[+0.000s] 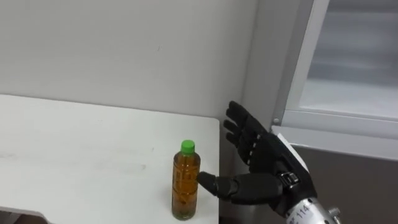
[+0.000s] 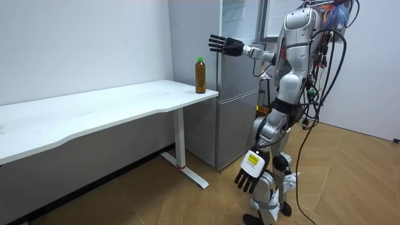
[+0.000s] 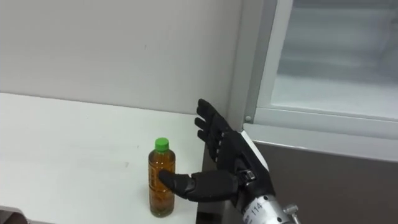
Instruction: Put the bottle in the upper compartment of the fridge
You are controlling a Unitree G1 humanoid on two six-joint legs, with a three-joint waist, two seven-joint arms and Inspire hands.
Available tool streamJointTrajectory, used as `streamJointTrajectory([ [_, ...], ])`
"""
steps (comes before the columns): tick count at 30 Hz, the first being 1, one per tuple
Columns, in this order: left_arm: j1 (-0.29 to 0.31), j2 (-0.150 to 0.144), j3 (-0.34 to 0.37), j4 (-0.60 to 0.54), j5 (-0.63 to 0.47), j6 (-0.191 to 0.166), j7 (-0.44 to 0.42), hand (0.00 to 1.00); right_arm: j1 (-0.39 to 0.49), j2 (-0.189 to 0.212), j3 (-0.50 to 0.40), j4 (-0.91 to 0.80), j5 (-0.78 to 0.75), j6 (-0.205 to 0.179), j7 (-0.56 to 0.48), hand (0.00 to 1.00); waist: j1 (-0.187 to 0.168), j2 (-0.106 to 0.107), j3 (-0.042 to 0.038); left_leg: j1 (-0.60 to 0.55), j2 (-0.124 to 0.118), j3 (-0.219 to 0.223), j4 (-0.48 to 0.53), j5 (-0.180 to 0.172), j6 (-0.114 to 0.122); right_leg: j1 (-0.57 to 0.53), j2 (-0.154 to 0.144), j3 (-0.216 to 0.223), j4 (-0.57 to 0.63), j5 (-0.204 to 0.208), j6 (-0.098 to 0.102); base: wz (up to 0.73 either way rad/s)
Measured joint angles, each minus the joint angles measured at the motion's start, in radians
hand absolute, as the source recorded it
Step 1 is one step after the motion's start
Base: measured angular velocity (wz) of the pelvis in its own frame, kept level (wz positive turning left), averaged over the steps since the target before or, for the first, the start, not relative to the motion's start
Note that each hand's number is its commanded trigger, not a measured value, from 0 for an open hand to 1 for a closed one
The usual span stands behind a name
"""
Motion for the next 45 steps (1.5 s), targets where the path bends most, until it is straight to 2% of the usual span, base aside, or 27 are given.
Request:
streamJointTrajectory([
  [4, -0.010, 0.000, -0.001, -0.007, 0.036, 0.002, 0.000, 0.00, -0.044, 0.001, 0.000, 0.017, -0.001, 0.000, -0.033, 0.00, -0.002, 0.001, 0.0046, -0.004, 0.000, -0.002, 0.001, 0.001, -0.001, -0.002, 0.000, -0.003, 0.000, 0.000, 0.000, 0.00],
  [12, -0.018, 0.000, -0.001, -0.017, 0.036, 0.007, 0.000, 0.00, -0.083, 0.002, 0.000, 0.031, -0.001, 0.000, -0.048, 0.00, -0.003, -0.008, 0.0052, -0.012, -0.001, -0.015, 0.001, 0.000, -0.001, -0.005, -0.001, -0.021, 0.000, 0.000, 0.000, 0.05],
  [19, -0.019, -0.001, 0.003, -0.020, 0.036, 0.023, -0.010, 0.00, -0.087, 0.002, 0.000, 0.050, 0.008, 0.000, -0.059, 0.00, 0.003, -0.004, 0.0073, -0.013, -0.004, -0.027, 0.002, 0.001, 0.000, -0.004, -0.003, -0.025, 0.000, -0.001, 0.001, 0.05],
  [23, -0.019, -0.002, 0.007, -0.021, 0.035, 0.023, -0.030, 0.00, -0.138, 0.002, 0.000, 0.113, 0.008, 0.000, -0.054, 0.00, 0.002, -0.001, 0.0095, -0.014, -0.006, -0.033, 0.003, 0.002, 0.001, -0.002, -0.005, -0.027, -0.001, -0.001, 0.002, 0.05],
  [27, -0.018, -0.003, 0.012, -0.028, 0.035, 0.037, -0.030, 0.00, -0.170, 0.002, 0.000, 0.171, 0.008, 0.000, -0.058, 0.00, 0.003, -0.005, 0.0065, -0.015, -0.008, -0.044, 0.002, 0.003, 0.003, 0.003, -0.006, -0.027, -0.001, -0.001, 0.002, 0.08],
  [31, -0.003, -0.004, 0.021, -0.032, 0.035, 0.044, -0.037, 0.00, -0.182, 0.001, -0.001, 0.214, 0.010, 0.003, -0.064, 0.00, 0.002, -0.015, 0.0003, -0.018, -0.007, -0.055, 0.004, 0.004, 0.005, 0.007, -0.012, -0.051, 0.000, -0.004, 0.006, 0.10],
  [36, 0.020, -0.005, 0.022, -0.058, 0.035, 0.060, -0.050, 0.00, -0.198, 0.000, -0.009, 0.246, 0.010, 0.004, -0.077, 0.00, 0.003, -0.021, -0.0026, -0.026, -0.010, -0.065, 0.006, 0.006, 0.008, 0.006, -0.015, -0.055, 0.000, -0.004, 0.006, 0.07],
  [38, 0.024, -0.005, 0.022, -0.064, 0.035, 0.060, -0.051, 0.00, -0.198, 0.000, -0.011, 0.246, 0.010, 0.004, -0.082, 0.00, 0.002, -0.023, -0.0017, -0.028, -0.011, -0.070, 0.007, 0.006, 0.008, 0.006, -0.016, -0.064, 0.000, -0.004, 0.006, 0.08],
  [42, 0.024, -0.005, 0.022, -0.072, 0.035, 0.061, -0.069, 0.00, -0.201, 0.000, -0.020, 0.257, 0.018, 0.004, -0.087, 0.00, 0.004, -0.026, 0.0061, -0.038, -0.011, -0.077, 0.009, 0.006, 0.008, 0.006, -0.017, -0.085, 0.000, -0.004, 0.007, 0.09],
  [45, 0.025, -0.005, 0.021, -0.098, 0.035, 0.061, -0.072, 0.00, -0.224, 0.000, -0.020, 0.313, 0.021, 0.004, -0.098, 0.00, 0.021, -0.026, 0.0072, -0.052, -0.012, -0.079, 0.016, 0.007, 0.008, -0.004, -0.017, -0.090, 0.000, -0.004, 0.007, 0.02],
])
